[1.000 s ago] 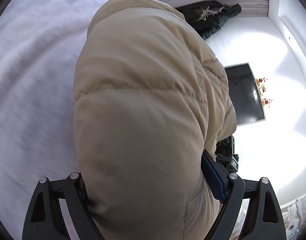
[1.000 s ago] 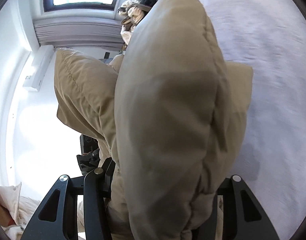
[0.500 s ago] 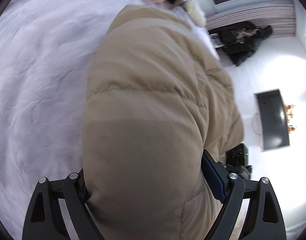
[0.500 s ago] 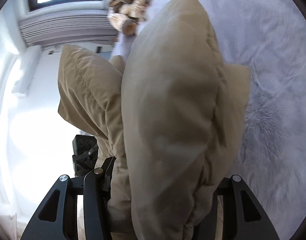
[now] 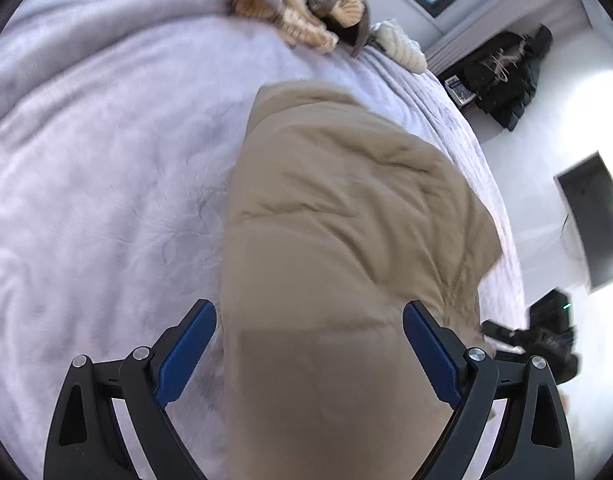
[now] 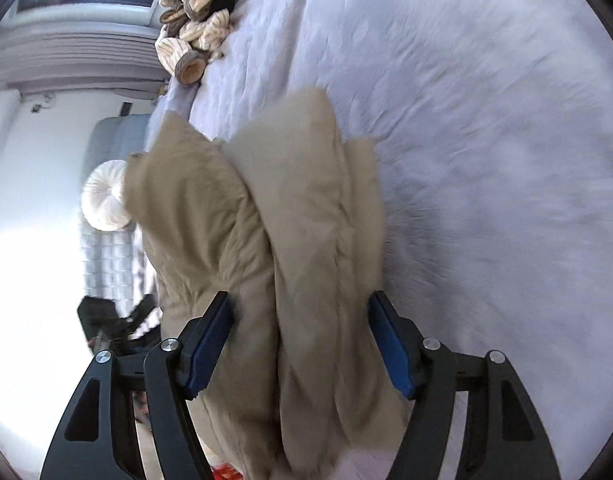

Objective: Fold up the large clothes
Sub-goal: 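Lower the coat onto the bed and open the left tool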

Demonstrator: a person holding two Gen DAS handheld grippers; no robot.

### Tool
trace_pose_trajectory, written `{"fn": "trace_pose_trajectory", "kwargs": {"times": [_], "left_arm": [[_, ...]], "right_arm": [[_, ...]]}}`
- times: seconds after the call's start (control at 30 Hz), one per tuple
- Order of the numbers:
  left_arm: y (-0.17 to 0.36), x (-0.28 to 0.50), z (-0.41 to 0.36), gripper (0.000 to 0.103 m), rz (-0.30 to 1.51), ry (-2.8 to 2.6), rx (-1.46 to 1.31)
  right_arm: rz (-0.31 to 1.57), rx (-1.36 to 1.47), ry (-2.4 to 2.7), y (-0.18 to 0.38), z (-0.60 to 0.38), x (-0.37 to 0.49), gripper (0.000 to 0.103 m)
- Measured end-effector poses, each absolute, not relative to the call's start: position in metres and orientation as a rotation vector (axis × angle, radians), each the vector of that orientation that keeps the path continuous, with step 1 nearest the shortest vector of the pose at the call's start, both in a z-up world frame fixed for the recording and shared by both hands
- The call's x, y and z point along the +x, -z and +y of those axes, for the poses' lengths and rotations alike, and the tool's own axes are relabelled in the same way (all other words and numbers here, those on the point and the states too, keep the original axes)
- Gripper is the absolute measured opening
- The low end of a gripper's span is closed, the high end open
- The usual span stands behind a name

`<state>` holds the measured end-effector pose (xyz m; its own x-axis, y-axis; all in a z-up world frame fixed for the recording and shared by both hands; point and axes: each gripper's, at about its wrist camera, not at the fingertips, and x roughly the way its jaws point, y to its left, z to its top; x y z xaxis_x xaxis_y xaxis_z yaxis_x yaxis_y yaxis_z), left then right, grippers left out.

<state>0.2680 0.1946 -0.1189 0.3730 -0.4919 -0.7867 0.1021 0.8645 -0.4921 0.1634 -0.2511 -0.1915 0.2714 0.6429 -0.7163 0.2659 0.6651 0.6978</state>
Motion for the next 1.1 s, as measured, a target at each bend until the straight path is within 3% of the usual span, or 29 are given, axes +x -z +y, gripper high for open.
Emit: {"fn": "trace_pose_trajectory", "kwargs": {"times": [0.03,0.1,0.2,0.37,0.5,0.8,1.1], "left_arm": [[0.112,0.263,0.185,0.095,1.124,0.381,-0.373],[0.103,0.250,0.172,0.095,1.110,0.353,-0.330],[0.090,0.226,0.145,0.095,1.085,0.352,-0.284],[0.100,0.202,0.109,0.095,1.101,0.352,-0.199],[0.107,0.194,0.096,0.095,1.093,0.314,-0.112],[0.113,0.187,0.068,0.096,1.079,0.300,0.012],[0.116,0.189,0.071,0.096,1.119,0.281,0.024]], "right_arm": [[1.294,0.840,-0.296,0.178,-0.254,0.158,0.059],[1.263,0.786,-0.281,0.149,-0.258,0.150,0.037],[1.202,0.698,-0.302,0.118,-0.235,0.163,0.028],[1.127,0.539,-0.363,0.087,-0.182,0.199,0.027],[1.143,0.374,-0.186,0.116,-0.140,0.248,0.027],[1.208,0.525,-0.039,0.196,-0.173,0.238,0.022],[1.225,0.517,-0.007,0.189,-0.176,0.224,0.023]]}}
